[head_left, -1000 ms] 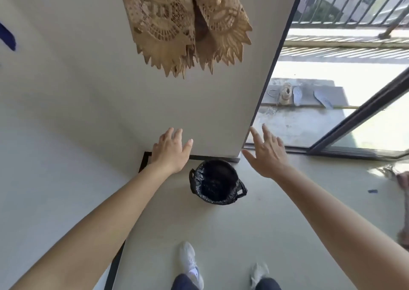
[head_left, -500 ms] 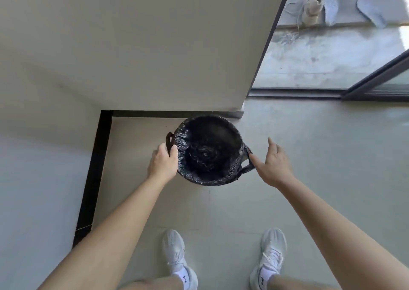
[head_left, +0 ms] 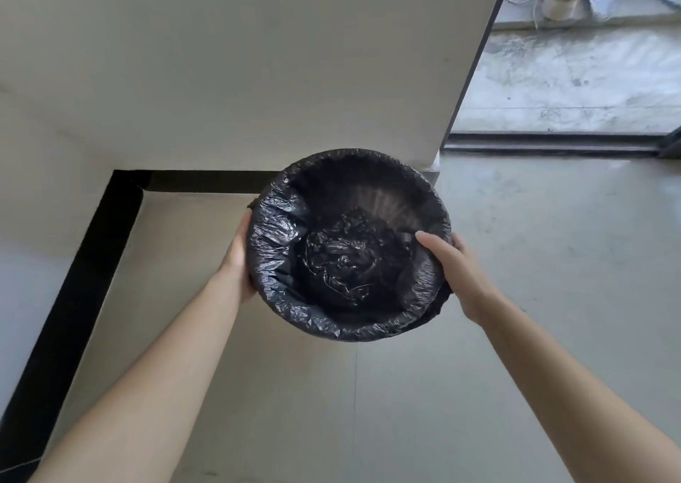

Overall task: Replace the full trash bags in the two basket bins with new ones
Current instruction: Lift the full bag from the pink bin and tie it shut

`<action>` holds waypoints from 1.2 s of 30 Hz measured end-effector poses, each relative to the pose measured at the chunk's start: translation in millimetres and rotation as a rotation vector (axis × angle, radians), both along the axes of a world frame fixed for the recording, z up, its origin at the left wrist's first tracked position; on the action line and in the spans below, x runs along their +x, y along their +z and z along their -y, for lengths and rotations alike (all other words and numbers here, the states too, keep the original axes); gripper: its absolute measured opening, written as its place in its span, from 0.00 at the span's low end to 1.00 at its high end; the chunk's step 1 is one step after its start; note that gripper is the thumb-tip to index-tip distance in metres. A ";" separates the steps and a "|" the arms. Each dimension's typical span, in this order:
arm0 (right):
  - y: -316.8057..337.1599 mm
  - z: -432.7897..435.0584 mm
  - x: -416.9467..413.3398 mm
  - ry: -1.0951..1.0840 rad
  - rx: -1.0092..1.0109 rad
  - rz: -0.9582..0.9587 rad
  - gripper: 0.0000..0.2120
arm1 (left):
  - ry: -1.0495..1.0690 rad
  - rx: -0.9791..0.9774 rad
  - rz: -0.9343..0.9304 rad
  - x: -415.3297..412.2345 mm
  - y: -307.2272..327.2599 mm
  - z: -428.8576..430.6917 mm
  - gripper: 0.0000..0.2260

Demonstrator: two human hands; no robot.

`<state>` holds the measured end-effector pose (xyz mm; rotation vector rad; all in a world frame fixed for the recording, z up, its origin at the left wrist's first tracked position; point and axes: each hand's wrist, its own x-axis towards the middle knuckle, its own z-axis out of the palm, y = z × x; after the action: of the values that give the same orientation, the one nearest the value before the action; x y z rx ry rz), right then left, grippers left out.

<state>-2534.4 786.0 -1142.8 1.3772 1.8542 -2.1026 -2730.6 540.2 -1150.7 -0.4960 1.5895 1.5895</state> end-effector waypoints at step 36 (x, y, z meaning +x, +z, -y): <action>96.6 -32.8 -62.8 0.298 1.235 0.053 0.18 | -0.201 -0.085 -1.597 30.7 163.4 -91.9 0.08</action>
<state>-2597.1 818.8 -1046.2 1.0155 3.2008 -0.6466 -2699.9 632.2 -987.3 1.2109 2.6202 1.7588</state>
